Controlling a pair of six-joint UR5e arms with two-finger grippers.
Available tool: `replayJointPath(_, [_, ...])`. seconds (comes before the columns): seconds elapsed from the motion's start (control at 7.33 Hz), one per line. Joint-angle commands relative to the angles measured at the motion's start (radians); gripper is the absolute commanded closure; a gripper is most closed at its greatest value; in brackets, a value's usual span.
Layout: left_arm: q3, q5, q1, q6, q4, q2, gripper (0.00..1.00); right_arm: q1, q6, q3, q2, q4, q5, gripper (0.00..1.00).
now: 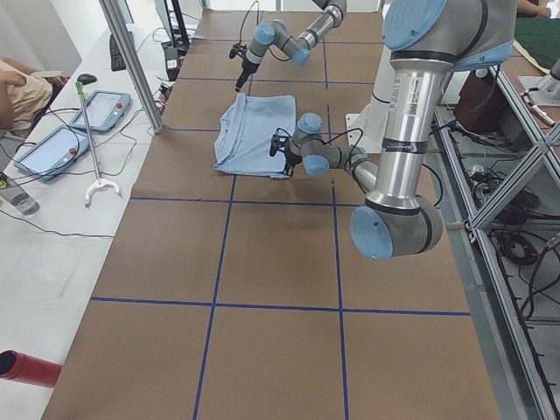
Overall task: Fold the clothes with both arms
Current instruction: 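Drag the folded shirt away with the left gripper while the right gripper lifts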
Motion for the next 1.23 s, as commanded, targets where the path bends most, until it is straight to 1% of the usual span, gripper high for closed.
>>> replayJointPath(0.0, [0.152, -0.002, -0.197, 0.225, -0.008, -0.067, 1.0, 0.0, 0.002, -0.001, 0.0, 0.001, 0.0, 0.0])
replayJointPath(0.14, [0.314, -0.004, -0.289, 0.323, -0.008, -0.192, 1.0, 0.0, 0.002, -0.001, 0.0, 0.001, 0.0, 0.0])
replayJointPath(0.27, [0.516, -0.002, -0.343, 0.359, -0.033, -0.33, 1.0, 0.0, 0.002, -0.001, 0.0, 0.001, -0.002, 0.0])
replayJointPath(0.41, [0.729, 0.001, -0.367, 0.366, -0.117, -0.467, 1.0, -0.002, 0.006, 0.002, 0.003, 0.001, -0.002, 0.0])
replayJointPath(0.55, [0.872, 0.04, -0.379, 0.372, -0.174, -0.55, 1.0, -0.002, 0.009, 0.011, 0.005, 0.002, 0.0, 0.0])
replayJointPath(0.68, [0.884, 0.062, -0.387, 0.395, -0.179, -0.558, 1.0, -0.003, 0.012, 0.02, 0.003, 0.001, -0.002, 0.0])
replayJointPath(0.82, [0.869, 0.059, -0.393, 0.412, -0.201, -0.545, 0.03, -0.015, 0.014, 0.021, 0.009, 0.001, -0.003, 0.0])
replayJointPath(0.95, [0.807, 0.039, -0.393, 0.413, -0.239, -0.496, 0.0, -0.04, 0.015, 0.019, 0.017, 0.006, -0.008, 0.0])
replayJointPath(1.09, [0.733, -0.043, -0.395, 0.412, -0.242, -0.468, 0.0, -0.057, 0.084, 0.002, 0.049, 0.03, -0.011, 0.0])
